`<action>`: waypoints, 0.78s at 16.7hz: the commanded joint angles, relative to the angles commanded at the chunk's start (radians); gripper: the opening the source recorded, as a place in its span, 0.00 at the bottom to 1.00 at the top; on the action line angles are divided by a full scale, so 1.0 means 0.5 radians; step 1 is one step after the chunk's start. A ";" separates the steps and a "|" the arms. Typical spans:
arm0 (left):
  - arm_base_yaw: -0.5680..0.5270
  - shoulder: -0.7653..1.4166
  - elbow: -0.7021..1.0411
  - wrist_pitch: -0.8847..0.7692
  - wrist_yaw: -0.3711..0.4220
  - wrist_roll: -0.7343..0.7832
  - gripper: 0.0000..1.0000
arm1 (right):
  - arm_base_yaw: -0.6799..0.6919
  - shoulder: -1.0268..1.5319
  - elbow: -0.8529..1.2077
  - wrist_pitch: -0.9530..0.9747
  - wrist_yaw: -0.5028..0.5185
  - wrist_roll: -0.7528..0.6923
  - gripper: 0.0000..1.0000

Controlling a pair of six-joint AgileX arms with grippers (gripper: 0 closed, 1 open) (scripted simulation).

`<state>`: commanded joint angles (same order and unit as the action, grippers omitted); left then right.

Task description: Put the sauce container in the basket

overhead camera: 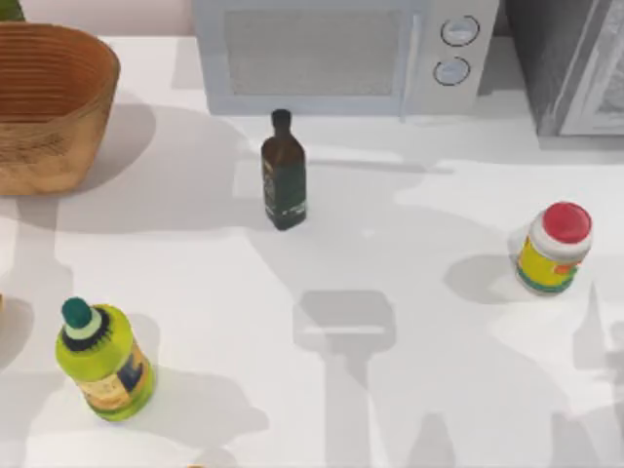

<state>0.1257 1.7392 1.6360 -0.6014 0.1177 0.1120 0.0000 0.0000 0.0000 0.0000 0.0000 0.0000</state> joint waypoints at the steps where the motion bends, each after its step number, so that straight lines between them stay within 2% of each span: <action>1: -0.003 0.035 -0.012 0.048 -0.002 -0.003 0.00 | 0.000 0.000 0.000 0.000 0.000 0.000 1.00; 6: -0.017 0.200 -0.071 0.277 -0.014 -0.018 0.00 | 0.000 0.000 0.000 0.000 0.000 0.000 1.00; 10: -0.018 0.207 -0.074 0.288 -0.014 -0.019 0.00 | 0.000 0.000 0.000 0.000 0.000 0.000 1.00; 13: -0.018 0.207 -0.074 0.288 -0.014 -0.019 0.23 | 0.000 0.000 0.000 0.000 0.000 0.000 1.00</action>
<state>0.1169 1.8426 1.5989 -0.4574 0.1107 0.1024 0.0000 0.0000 0.0000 0.0000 0.0000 0.0000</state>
